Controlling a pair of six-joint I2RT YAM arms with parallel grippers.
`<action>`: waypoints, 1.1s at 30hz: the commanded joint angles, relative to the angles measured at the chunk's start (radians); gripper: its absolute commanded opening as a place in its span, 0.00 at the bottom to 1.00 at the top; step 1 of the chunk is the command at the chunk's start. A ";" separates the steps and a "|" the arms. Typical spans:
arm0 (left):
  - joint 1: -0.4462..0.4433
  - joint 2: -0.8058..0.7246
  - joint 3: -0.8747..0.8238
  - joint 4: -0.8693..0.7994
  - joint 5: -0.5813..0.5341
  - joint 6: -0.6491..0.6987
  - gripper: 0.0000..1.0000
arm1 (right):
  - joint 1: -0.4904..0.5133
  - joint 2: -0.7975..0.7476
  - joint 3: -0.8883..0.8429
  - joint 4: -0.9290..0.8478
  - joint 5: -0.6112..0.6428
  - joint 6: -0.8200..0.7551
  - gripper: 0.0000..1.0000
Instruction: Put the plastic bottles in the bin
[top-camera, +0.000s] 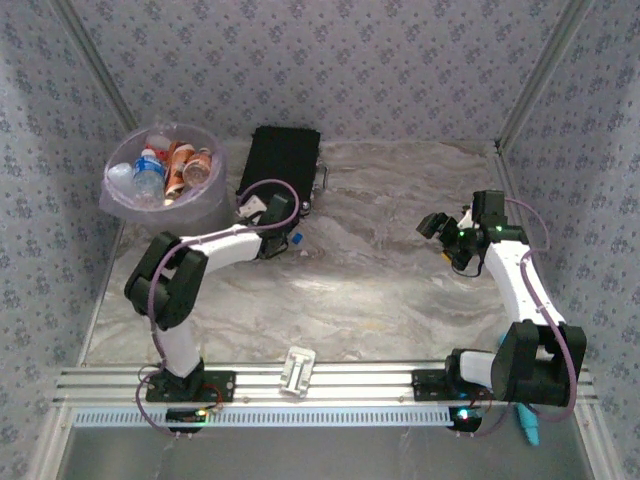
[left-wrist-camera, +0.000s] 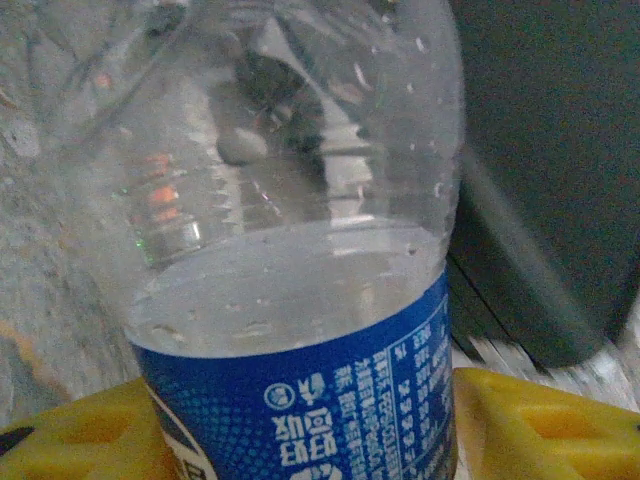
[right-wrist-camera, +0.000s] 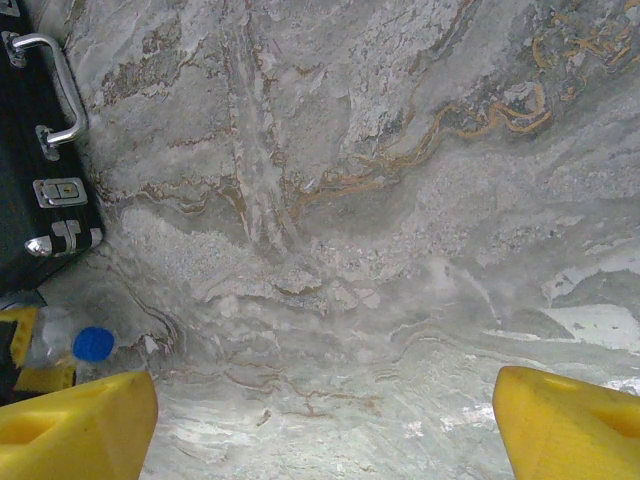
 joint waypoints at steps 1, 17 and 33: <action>-0.047 -0.104 0.059 -0.098 -0.032 0.091 0.54 | -0.004 0.002 0.020 0.006 -0.008 -0.003 0.89; 0.085 -0.268 0.739 -0.644 0.245 0.751 0.40 | 0.014 0.055 0.031 0.065 -0.003 0.008 0.89; 0.707 -0.289 0.914 -0.986 0.575 1.026 0.29 | 0.028 0.074 0.022 0.071 -0.007 0.008 0.89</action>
